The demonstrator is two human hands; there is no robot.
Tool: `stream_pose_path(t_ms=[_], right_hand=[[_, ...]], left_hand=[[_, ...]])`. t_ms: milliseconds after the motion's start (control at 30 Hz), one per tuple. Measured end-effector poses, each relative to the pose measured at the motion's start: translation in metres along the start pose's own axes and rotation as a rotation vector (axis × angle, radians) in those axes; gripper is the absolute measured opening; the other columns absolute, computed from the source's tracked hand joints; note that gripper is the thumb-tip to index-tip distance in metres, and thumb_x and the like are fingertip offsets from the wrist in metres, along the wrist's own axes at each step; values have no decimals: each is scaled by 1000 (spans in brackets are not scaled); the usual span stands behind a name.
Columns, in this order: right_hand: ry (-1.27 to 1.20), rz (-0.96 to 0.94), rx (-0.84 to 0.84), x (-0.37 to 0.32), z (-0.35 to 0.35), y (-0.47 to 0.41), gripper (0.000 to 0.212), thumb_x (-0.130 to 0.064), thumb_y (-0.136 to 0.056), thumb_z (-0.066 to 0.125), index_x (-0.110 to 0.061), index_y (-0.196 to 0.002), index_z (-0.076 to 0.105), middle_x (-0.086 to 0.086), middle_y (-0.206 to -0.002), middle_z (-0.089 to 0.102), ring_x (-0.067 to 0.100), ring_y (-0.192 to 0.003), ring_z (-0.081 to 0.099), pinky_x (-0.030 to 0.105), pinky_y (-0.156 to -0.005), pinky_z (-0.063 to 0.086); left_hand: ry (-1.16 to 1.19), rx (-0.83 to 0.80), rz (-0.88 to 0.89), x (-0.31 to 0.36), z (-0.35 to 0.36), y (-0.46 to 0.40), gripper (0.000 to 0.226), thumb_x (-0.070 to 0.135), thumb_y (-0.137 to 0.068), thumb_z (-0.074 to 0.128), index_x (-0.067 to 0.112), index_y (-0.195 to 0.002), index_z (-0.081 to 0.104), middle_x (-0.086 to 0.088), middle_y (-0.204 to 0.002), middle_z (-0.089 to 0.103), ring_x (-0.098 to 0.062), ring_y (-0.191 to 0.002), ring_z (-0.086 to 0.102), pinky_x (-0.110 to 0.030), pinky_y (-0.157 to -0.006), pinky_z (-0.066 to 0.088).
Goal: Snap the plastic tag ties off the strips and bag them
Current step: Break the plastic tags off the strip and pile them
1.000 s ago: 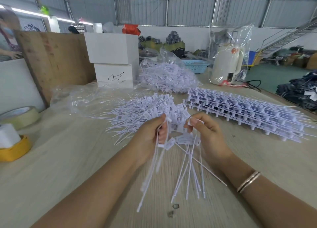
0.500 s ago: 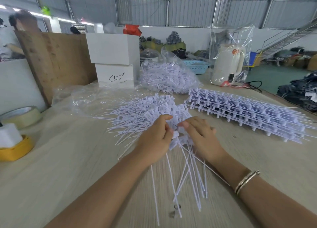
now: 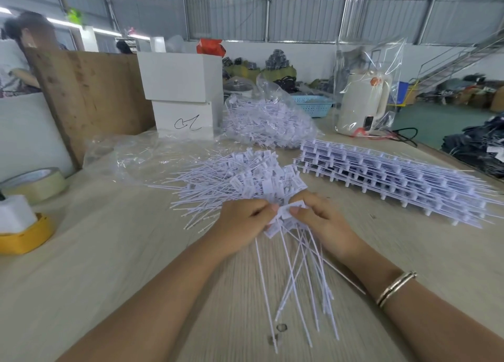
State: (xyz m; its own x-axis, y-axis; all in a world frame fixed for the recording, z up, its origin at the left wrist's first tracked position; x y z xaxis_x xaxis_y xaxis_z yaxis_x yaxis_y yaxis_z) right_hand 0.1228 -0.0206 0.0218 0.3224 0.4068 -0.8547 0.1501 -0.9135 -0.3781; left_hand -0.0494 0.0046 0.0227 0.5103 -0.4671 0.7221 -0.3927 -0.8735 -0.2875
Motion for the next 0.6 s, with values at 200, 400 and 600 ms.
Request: stream_pose_path(t_ms=[200, 400, 600], right_hand=[[-77, 48, -88, -2, 3, 3, 7, -13, -86, 63, -15, -83, 68, -7, -81, 68, 6, -81, 62, 25, -82, 44], [34, -103, 29, -9, 4, 2, 9, -4, -86, 62, 2, -90, 68, 21, -87, 65, 25, -81, 61, 35, -82, 46], [190, -189, 144, -10, 7, 2, 14, -27, -87, 59, -18, -85, 70, -1, -81, 69, 16, -84, 65, 63, -91, 36]], left_hand=[[179, -61, -56, 5, 0, -1, 46, 37, -93, 52, 1, -66, 58, -6, -61, 44, -13, -57, 42, -27, -61, 31], [430, -24, -170, 5, 4, 2, 31, 39, -92, 54, 16, -89, 74, -11, -93, 72, -31, -91, 65, -36, -88, 49], [635, -11, -195, 7, 13, 0, 49, 30, -95, 52, 27, -47, 63, 15, -47, 43, -2, -45, 37, -11, -49, 34]])
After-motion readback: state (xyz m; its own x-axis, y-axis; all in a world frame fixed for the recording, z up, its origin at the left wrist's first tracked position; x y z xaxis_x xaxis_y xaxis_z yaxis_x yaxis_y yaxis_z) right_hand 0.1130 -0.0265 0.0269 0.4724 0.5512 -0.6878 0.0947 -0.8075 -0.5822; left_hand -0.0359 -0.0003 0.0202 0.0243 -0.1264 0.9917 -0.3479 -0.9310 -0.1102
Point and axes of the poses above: each hand's wrist, its own y-axis away from the middle knuckle, its own z-axis out of the palm, x = y × z, the point moved 1 cm from there along -y, towards the middle knuckle
